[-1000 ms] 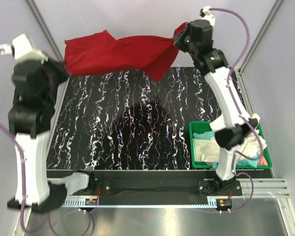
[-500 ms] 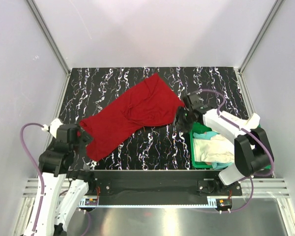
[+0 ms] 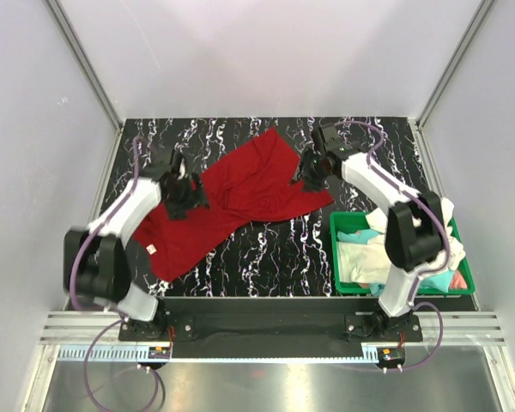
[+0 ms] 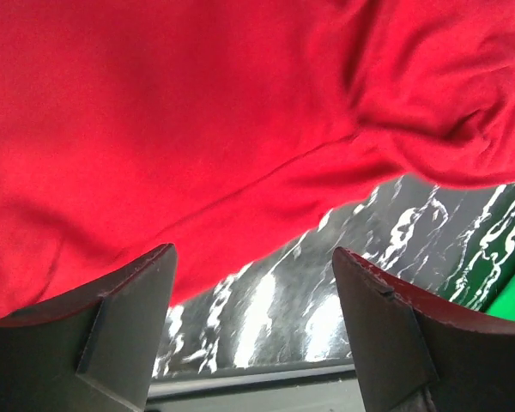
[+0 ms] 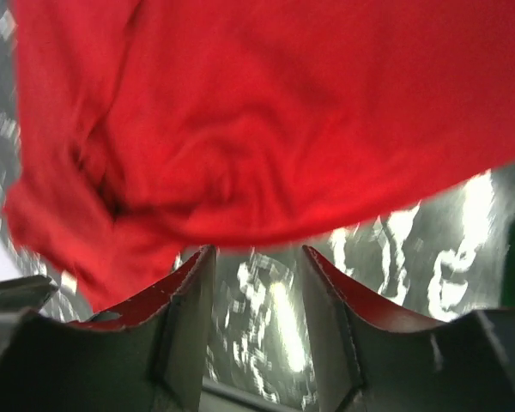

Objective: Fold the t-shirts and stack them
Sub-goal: Flatten the tshirt out

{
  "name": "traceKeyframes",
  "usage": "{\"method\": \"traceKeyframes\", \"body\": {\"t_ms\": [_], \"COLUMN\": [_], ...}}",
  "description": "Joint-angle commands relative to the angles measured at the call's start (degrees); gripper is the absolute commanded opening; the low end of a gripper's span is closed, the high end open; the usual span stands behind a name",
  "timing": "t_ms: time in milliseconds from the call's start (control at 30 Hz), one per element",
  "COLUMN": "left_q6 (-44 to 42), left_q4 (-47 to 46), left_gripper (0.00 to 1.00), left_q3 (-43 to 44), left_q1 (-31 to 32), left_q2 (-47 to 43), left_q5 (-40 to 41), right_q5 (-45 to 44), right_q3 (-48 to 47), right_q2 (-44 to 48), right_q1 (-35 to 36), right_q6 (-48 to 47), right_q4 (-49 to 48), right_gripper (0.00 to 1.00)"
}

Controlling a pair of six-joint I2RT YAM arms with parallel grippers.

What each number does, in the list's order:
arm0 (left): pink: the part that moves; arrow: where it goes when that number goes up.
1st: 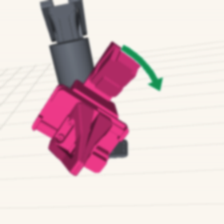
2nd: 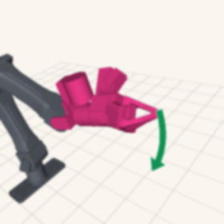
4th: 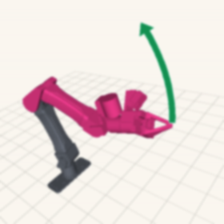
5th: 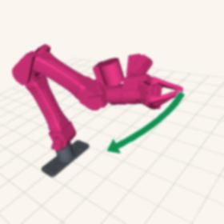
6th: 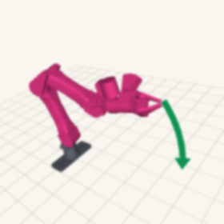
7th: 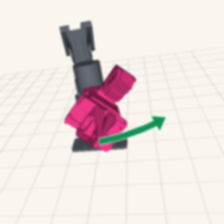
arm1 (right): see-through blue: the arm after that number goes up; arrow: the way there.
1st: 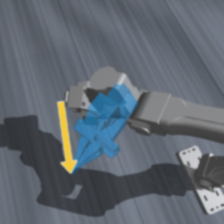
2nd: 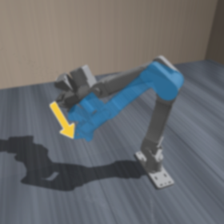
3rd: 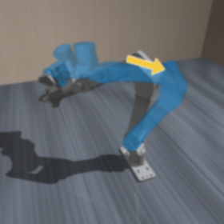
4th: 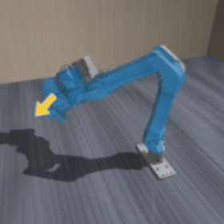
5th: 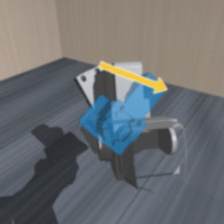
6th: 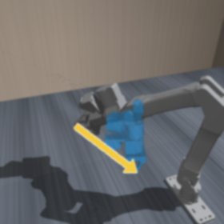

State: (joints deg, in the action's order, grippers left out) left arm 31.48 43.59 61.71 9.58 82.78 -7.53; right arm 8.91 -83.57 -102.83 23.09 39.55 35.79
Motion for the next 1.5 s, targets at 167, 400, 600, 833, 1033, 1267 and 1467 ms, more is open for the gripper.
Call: {"method": "traceKeyframes", "body": {"t_ms": [167,400,600,833,1033,1267,1467], "left_q6": [-2.8,1.4,2.0,1.5,0.0,-1.2,-2.0], "left_q4": [-4.3,4.3,4.1,4.3,3.2,2.6,2.4], "left_gripper": [0.81,0.63,0.69,0.71,0.68,0.56,0.38], "left_q3": [21.6,32.2,34.2,33.0,32.1,32.5,31.3], "left_q1": [3.9,6.6,7.8,8.3,8.3,8.3,8.3], "left_q2": [20.7,31.0,35.2,36.8,37.3,38.2,36.6], "left_q5": [2.1,13.3,15.0,16.5,17.0,16.8,17.5], "right_q5": [-1.5,-7.2,-11.5,-14.4,-15.0,-12.1,-11.6], "right_q3": [-7.8,-12.0,-15.0,-15.4,-10.3,-7.3,-6.6], "right_q2": [-10.9,-16.5,-19.3,-20.0,-16.9,-17.8,-18.6], "right_q1": [-5.2,-8.6,-10.2,-10.3,-10.6,-12.5,-12.8], "right_q6": [3.3,0.4,-0.9,1.4,1.4,2.1,1.6], "right_q4": [3.5,8.1,8.9,11.1,10.1,8.2,7.9], "right_gripper": [0.55,0.71,0.68,0.56,0.56,0.56,0.48]}}
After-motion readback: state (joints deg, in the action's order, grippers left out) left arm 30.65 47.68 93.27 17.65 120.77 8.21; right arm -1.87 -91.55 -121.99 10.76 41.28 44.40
